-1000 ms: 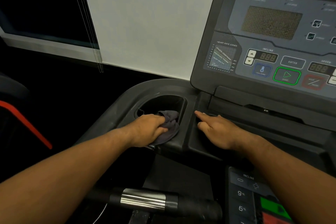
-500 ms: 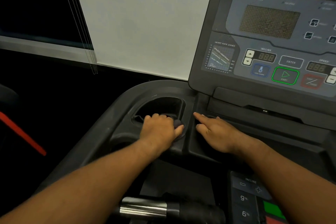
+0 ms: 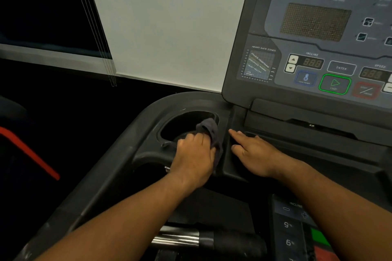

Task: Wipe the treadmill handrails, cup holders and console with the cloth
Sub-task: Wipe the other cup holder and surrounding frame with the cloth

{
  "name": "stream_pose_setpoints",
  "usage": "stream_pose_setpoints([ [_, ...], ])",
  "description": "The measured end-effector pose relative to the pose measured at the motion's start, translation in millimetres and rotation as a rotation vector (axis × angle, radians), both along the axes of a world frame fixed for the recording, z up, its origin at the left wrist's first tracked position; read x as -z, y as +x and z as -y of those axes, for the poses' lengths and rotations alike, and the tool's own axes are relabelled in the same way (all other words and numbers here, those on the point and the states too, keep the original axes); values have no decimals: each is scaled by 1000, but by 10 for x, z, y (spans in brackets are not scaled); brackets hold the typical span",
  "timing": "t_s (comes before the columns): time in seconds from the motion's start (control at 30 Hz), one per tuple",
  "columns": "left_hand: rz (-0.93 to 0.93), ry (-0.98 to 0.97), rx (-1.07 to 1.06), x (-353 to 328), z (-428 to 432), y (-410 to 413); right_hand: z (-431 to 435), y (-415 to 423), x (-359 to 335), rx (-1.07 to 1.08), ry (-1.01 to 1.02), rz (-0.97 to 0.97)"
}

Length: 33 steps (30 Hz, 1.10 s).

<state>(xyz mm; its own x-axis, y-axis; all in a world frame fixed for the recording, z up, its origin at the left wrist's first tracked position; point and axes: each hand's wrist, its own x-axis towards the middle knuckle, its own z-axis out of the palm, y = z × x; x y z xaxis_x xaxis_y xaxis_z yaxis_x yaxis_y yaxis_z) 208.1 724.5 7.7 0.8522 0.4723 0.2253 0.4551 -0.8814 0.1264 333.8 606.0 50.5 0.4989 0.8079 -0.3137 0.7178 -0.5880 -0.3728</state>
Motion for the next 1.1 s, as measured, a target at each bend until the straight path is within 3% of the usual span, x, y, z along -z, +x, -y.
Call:
stream_pose_setpoints([
  [0.2,39,4,250,239,43,-462,-28,-54,-93,-28,-38,52],
  [0.4,199,293,458,221,-426,-714,-11,-85,-113,-58,-55,70],
  [0.47,178,398,375,192,-601,-757,-7,-63,-102,-55,-51,57],
  [0.53,72,384,185,102,-718,-725,-3,-28,-76,-43,-42,38],
  [0.6,17,345,131,32,-789,-609,1,2,-58,-33,-31,21],
  [0.77,-13,-157,152,-73,-648,-330,8,22,-48,-36,-4,-9],
  [0.9,-248,3,63,-105,-465,-103,-11,19,-51,-39,-17,-9],
  [0.97,-330,-49,2,-173,-404,16,-19,20,-56,-28,-21,-13],
  [1.03,-325,-67,-28,-158,-275,78,-20,9,-51,-24,-14,-13],
  [1.1,-202,-19,-37,-71,-117,48,-18,-1,-39,-28,4,-14],
])
